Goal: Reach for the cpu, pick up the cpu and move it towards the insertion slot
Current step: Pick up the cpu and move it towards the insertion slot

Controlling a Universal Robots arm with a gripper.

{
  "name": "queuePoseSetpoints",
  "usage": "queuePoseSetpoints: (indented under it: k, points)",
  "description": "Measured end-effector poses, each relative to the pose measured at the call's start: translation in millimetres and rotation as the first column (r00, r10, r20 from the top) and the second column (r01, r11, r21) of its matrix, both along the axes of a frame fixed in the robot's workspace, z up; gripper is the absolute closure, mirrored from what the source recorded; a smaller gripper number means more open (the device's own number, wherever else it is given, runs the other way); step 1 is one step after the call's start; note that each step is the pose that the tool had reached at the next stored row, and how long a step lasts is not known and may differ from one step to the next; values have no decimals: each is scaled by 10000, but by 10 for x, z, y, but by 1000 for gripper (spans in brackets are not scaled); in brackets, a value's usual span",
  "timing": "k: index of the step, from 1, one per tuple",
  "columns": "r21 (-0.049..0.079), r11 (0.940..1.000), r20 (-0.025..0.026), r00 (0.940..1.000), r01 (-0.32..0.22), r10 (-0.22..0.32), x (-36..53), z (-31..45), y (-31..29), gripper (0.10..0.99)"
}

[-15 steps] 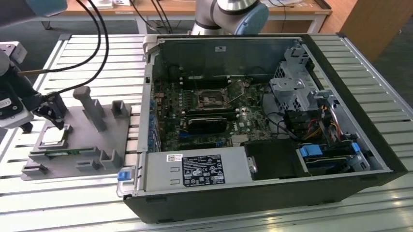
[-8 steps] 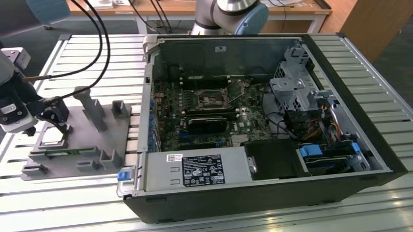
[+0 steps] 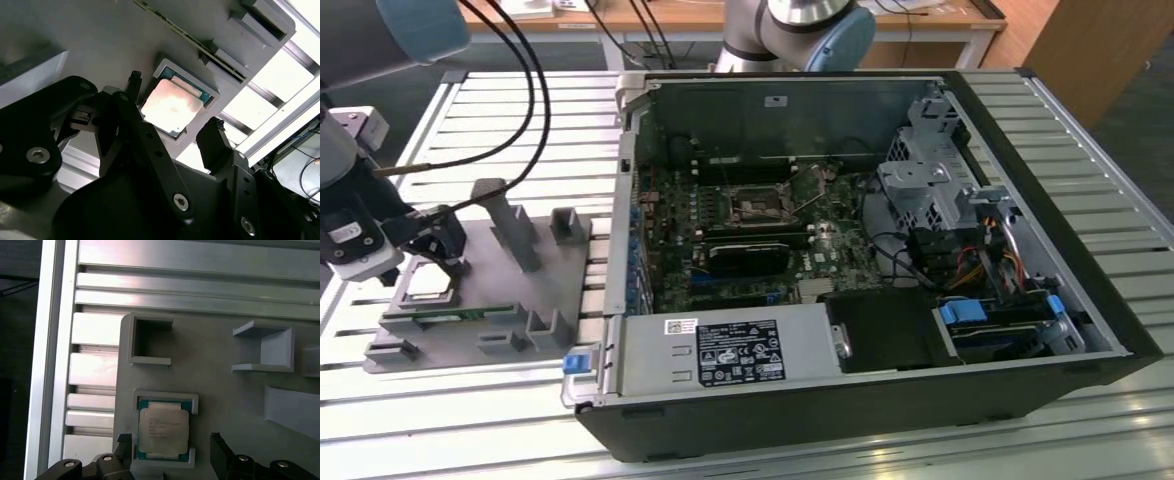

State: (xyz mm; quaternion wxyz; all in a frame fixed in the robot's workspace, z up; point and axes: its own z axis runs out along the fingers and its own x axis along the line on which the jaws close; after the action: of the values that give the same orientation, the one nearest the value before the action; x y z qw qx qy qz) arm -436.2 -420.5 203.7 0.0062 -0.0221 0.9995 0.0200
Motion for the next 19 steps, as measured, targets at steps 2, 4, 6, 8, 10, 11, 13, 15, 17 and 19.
queuePoseSetpoints:
  k: [2, 4, 6, 8, 10, 11, 13, 15, 17, 19]
  points:
    - [0, 10000, 0, 10000, 9, -9, -1, -13, 7, 365]
    - [0, 10000, 0, 10000, 28, -28, -4, -28, 13, 365]
    - [0, 10000, 0, 10000, 49, -49, -7, -42, 16, 365]
    - [0, 10000, 0, 10000, 66, -66, -11, -55, 21, 365]
    - [-1, 10000, -1, 10000, 89, -89, -17, -68, 25, 365]
    - [-1, 10000, -1, 10000, 99, -99, -20, -75, 26, 365]
    - [0, 9999, 1, 9999, 126, -126, -26, -92, 32, 365]
    - [0, 9999, 0, 9999, 149, -149, -29, -106, 36, 365]
    - [0, 9999, -1, 9999, 164, -164, -31, -120, 40, 365]
    - [0, 9999, 0, 9999, 171, -171, -37, -132, 41, 365]
